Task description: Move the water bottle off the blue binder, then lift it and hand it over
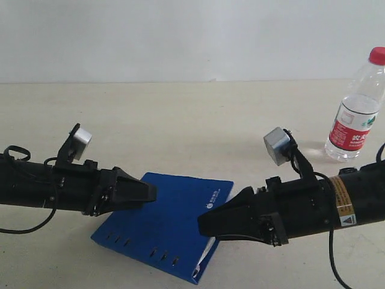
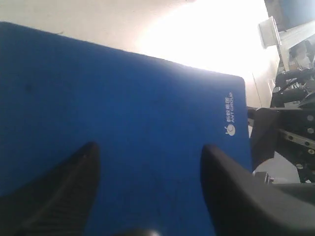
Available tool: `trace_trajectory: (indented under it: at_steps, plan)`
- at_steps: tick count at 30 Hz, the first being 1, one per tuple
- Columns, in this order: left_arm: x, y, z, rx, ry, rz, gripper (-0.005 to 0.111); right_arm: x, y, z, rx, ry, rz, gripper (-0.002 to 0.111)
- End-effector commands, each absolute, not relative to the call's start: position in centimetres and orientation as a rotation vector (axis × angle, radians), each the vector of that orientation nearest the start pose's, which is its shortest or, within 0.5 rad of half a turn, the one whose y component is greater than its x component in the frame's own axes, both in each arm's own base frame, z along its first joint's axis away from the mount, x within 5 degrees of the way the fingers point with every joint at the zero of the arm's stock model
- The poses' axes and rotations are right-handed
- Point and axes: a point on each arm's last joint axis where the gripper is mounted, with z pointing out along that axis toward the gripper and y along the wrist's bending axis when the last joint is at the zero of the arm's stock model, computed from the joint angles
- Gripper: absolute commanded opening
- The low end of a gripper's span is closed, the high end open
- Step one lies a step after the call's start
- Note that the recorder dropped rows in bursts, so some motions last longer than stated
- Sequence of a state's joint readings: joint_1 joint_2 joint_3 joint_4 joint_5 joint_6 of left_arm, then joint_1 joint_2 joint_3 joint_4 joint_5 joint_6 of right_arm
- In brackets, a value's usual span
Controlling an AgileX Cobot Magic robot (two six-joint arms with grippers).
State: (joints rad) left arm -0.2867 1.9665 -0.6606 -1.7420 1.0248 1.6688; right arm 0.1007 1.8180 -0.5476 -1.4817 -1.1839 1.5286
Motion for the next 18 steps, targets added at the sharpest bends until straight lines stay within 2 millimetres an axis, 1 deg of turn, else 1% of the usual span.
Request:
trace_trajectory:
  at_steps: [1,6,8,10,11,13,14,15,16,18]
  plan:
    - [24.7,-15.5,10.3,0.507,2.375,-1.49,0.058,23.3,10.9,14.0,-0.368,2.232,1.625,0.065]
    - [24.5,-15.7,10.8,0.521,2.33,-1.561,0.058,23.5,10.8,13.8,-0.336,2.26,1.6,0.065]
    - [24.5,-15.8,10.9,0.536,2.314,-1.57,0.058,23.8,10.7,13.8,-0.285,2.25,1.582,0.063]
    - [24.4,-15.8,11.0,0.551,2.296,-1.581,0.058,24.6,10.4,13.6,-0.175,2.258,1.508,0.045]
    - [24.4,-15.9,11.2,0.561,2.274,-1.607,0.058,24.9,10.3,13.4,-0.137,2.263,1.48,0.032]
    - [24.1,-16.1,11.7,0.599,2.198,-1.679,0.058,25.0,10.2,13.2,-0.106,2.28,1.448,0.011]
    - [24.1,-16.1,11.7,0.628,2.178,-1.664,0.058,25.0,10.2,13.2,-0.108,2.281,1.448,0.006]
    - [24.1,-16.1,11.7,0.656,2.159,-1.65,0.058,25.0,10.2,13.2,-0.108,2.281,1.448,0.005]
    - [24.1,-16.1,11.7,0.664,2.153,-1.646,0.058,25.0,10.2,13.2,-0.106,2.28,1.448,0.009]
    - [24.1,-16.1,11.7,0.663,2.155,-1.646,0.058,25.1,10.2,13.2,-0.088,2.277,1.442,0.021]
